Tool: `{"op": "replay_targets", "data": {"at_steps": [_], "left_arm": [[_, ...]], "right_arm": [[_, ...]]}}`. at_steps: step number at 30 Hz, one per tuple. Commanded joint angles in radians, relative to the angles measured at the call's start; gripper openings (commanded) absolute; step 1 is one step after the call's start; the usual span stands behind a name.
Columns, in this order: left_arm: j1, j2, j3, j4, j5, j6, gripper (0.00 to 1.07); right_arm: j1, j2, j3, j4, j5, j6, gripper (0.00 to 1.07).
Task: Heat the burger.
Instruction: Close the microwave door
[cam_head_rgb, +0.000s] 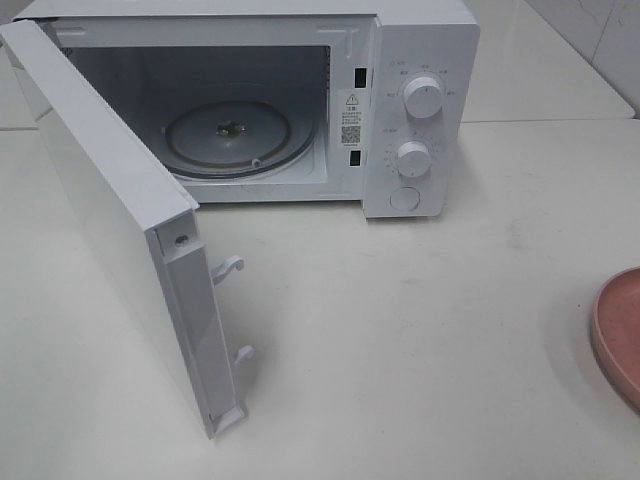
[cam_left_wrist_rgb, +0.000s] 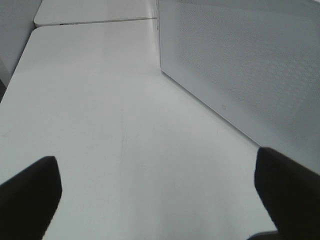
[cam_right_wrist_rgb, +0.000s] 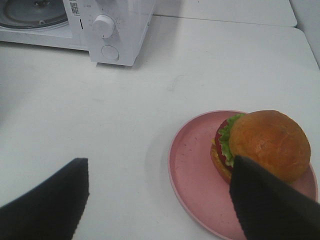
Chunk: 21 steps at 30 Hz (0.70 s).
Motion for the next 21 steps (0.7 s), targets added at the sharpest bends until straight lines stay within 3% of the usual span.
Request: {"op": "replay_targets", "data": {"at_steps": [1,3,4,5,6,7,8,9,10,11,12,14,15,16,21], "left_arm": [[0.004,0.034,-0.012,-0.013,-0.045,-0.007,0.94],[0.004,0.088,-0.012,-0.013,-0.09,-0.007,0.82],[0.004,0.088,-0.012,-0.013,-0.09,-0.007,0.82],[0.004,0.123,-0.012,-0.013,-0.116,-0.007,0.71],[0.004,0.123,-0.012,-0.013,-0.116,-0.007,0.71],[0.004,0.136,-0.012,-0.013,-0.126,-0.007,0.63],[0.004,0.167,-0.012,-0.013,-0.146,-0.007,0.48],[0.004,0.167,-0.012,-0.013,-0.146,-0.007,0.48],[0.004,0.202,-0.012,-0.013,-0.168,-0.007,0.35],[0.004,0.22,-0.012,-0.015,-0.181,-0.007,0.28],[0.004,0.22,-0.012,-0.015,-0.181,-0.007,0.28],[0.004,0.279,-0.011,-0.016,-0.227,-0.007,0.09],[0.004,0.279,-0.011,-0.016,-0.227,-0.007,0.09],[0.004,0.319,-0.011,-0.016,-0.254,-0.006,0.0],[0.004,0.42,0.017,-0.029,-0.399,0.004,0.0]], "right_arm": [[-0.004,-0.027,0.002,0.0,-0.014,-0.008,0.75],[-0.004,-0.027,0.002,0.0,-0.014,-0.008,0.75],[-0.004,-0.027,0.002,0.0,-0.014,-0.008,0.75],[-0.004,-0.027,0.002,0.0,-0.014,-0.008,0.75],[-0.004,-0.027,0.002,0.0,-0.014,-0.008,0.75],[-0.004,-0.027,0.002,0.0,-0.014,-0.008,0.75],[-0.004,-0.027,0.002,0.0,-0.014,-0.008,0.75],[-0.004,-0.027,0.002,0.0,-0.014,-0.008,0.75],[-0.004,-0.027,0.002,0.0,-0.014,-0.008,0.75],[-0.004,-0.027,0.002,0.0,-0.014,-0.008,0.75],[-0.004,-0.027,0.002,0.0,-0.014,-0.008,0.75],[-0.004,-0.027,0.002,0.0,-0.014,-0.008,0.75],[-0.004,-0.027,0.002,0.0,-0.014,-0.008,0.75],[-0.004,-0.027,0.002,0.0,-0.014,-0.008,0.75],[-0.004,-0.027,0.002,0.0,-0.014,-0.008,0.75]]}}
